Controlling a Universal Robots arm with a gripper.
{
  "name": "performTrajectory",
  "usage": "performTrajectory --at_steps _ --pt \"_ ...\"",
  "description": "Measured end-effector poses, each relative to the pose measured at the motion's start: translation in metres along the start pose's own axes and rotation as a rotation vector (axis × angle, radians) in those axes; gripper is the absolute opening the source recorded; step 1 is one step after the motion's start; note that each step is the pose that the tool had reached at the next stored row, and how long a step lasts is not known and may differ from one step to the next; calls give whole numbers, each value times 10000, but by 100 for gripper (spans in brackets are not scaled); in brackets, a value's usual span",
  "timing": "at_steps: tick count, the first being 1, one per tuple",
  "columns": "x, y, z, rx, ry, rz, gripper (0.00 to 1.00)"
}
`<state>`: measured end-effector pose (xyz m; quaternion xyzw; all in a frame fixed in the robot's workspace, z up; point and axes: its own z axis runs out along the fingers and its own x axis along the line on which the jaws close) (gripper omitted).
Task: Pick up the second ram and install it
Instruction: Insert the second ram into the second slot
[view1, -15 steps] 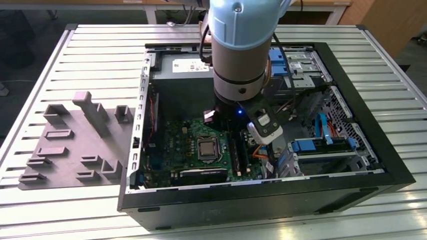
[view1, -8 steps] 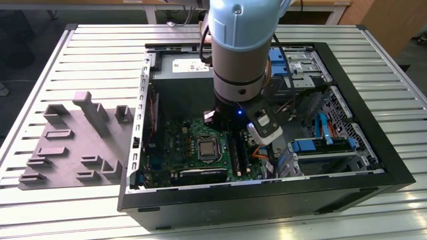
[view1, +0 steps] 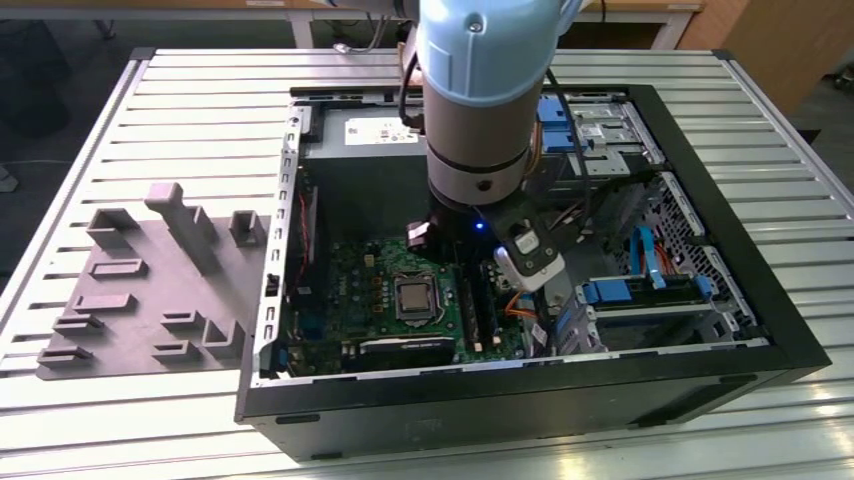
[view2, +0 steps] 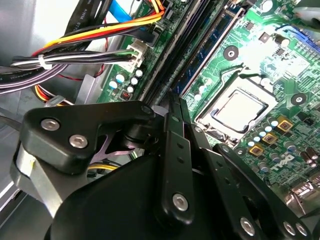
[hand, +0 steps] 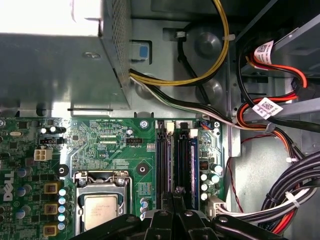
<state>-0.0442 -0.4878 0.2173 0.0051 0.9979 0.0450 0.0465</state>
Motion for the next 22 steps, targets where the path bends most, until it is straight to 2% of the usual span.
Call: performTrajectory --at_steps 9,11,12,15,18,22 --pt "2 -2 19 0 1 0 11" --pt "2 -1 23 -11 -1 1 13" --pt "2 -1 23 -9 -2 1 19" --pt "2 -2 20 -1 1 1 19" --pt "-1 1 -15 0 1 0 19" --pt "-11 10 -106 -2 0 0 19"
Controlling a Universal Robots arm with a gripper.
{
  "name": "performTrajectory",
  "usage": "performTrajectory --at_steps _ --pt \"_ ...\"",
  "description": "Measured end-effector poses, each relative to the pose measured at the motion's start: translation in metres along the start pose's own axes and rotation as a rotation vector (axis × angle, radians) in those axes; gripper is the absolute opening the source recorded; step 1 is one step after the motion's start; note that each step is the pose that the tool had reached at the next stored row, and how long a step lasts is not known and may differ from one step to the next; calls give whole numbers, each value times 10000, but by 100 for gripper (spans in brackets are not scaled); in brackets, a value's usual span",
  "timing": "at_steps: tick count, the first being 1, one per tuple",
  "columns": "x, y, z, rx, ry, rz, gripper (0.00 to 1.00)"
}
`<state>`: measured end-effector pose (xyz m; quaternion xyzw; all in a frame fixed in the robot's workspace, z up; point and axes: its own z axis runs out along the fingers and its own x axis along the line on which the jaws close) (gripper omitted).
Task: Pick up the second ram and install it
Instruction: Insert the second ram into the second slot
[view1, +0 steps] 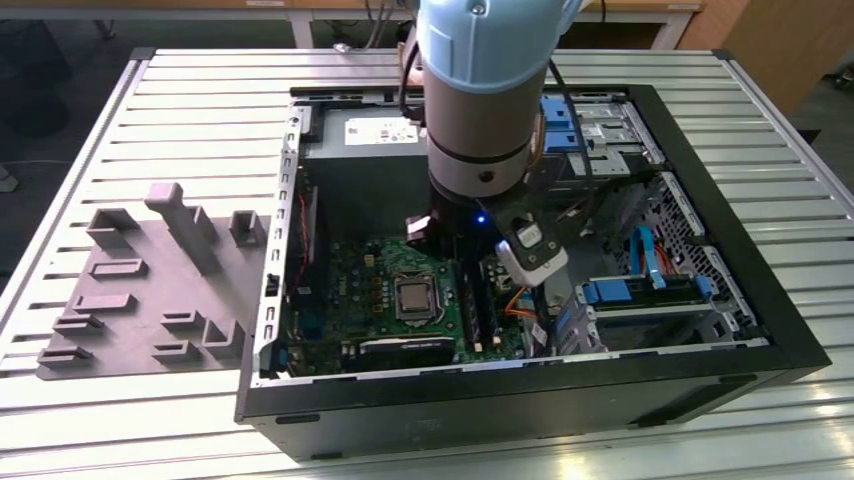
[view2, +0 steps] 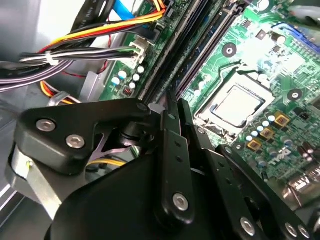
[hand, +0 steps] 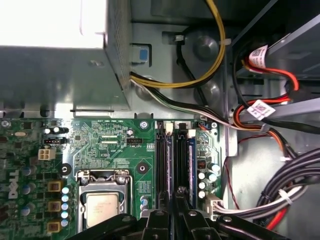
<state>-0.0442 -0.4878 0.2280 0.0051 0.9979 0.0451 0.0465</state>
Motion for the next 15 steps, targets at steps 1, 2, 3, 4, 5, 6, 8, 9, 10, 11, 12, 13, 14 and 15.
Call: performTrajectory --at_steps 1,2,3,4,5,6,8,9,10,11,12,13,14,15 --pt "-2 2 -24 0 0 0 19" --pt "-5 4 -48 1 0 0 19" --pt "-7 7 -72 1 1 0 19" --pt "-9 8 -91 1 1 0 19" --pt "-9 9 -96 0 0 0 19" --pt "-9 9 -96 -2 0 0 19" --pt "-9 9 -96 -6 0 0 19" --pt "-9 9 -97 -6 0 0 19" --pt "-9 9 -97 -8 0 1 19" --pt "-9 9 -97 -10 0 1 19" --pt "-9 9 -97 -12 0 1 19" --pt "-9 9 -97 -13 1 1 18" --pt "-9 9 -97 -15 1 1 11" --pt "-9 9 -97 -17 1 2 11"
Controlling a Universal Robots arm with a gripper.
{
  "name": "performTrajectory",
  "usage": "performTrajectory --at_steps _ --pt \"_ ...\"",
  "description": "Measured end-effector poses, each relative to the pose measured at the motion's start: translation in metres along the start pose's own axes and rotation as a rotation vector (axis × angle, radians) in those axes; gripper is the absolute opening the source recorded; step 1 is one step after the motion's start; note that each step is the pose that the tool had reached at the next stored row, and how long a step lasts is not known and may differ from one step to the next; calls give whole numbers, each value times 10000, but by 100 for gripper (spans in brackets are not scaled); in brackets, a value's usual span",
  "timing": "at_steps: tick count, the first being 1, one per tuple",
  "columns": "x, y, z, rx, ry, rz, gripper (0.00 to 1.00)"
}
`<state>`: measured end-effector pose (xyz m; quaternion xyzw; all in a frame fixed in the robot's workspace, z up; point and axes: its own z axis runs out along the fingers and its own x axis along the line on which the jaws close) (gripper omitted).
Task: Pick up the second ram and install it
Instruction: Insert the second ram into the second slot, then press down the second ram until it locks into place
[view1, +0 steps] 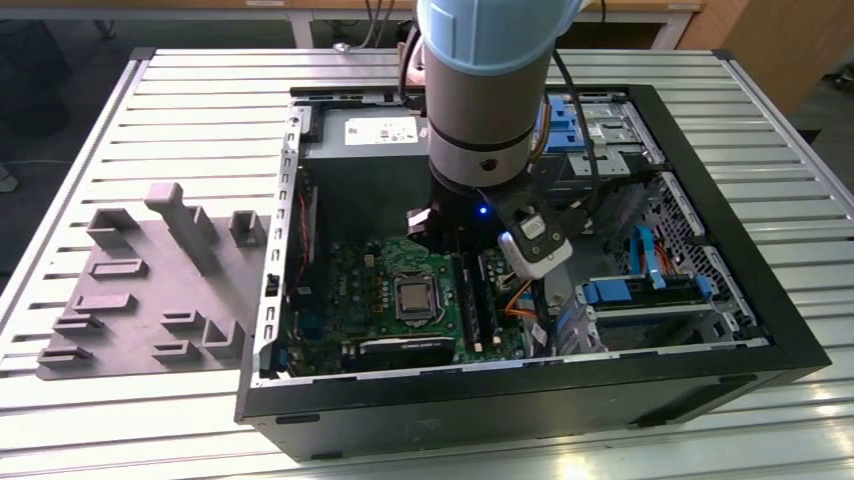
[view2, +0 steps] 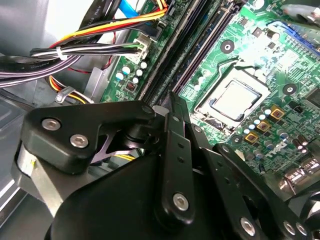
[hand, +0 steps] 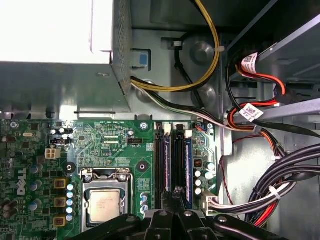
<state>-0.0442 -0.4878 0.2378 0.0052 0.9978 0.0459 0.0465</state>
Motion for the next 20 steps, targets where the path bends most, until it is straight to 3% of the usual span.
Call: performTrajectory --at_steps 4,6,20 --pt "0 0 0 -8 0 0 11" --pt "0 0 0 -71 0 6 11" --pt "-4 6 -53 -73 -3 6 11"
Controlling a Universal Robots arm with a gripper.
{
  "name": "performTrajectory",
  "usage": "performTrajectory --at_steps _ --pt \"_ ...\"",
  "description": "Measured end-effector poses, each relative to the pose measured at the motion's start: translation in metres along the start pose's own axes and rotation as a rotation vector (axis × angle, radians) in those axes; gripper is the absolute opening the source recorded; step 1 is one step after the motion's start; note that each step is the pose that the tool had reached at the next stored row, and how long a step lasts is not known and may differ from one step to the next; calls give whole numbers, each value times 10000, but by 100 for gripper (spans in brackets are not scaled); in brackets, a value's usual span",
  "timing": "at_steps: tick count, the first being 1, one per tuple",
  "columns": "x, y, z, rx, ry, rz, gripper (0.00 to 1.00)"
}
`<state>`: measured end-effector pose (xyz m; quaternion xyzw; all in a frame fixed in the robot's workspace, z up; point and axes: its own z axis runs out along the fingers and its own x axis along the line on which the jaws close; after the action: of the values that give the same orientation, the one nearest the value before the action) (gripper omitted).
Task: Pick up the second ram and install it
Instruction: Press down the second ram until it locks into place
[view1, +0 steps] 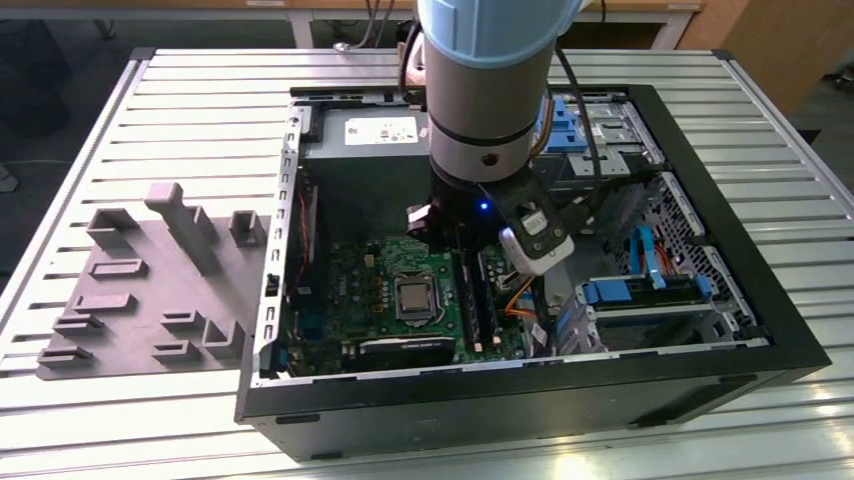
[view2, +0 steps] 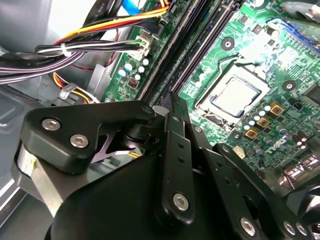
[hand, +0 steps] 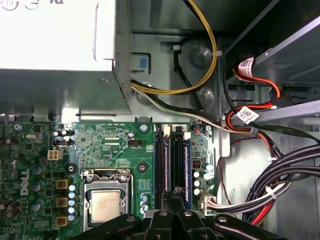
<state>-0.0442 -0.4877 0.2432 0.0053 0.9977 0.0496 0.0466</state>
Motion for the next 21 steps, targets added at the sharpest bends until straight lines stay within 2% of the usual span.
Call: performTrajectory --at_steps 14,21 --pt "-4 5 -33 2 0 -2 11" --pt "-2 47 -28 1 0 0 11"
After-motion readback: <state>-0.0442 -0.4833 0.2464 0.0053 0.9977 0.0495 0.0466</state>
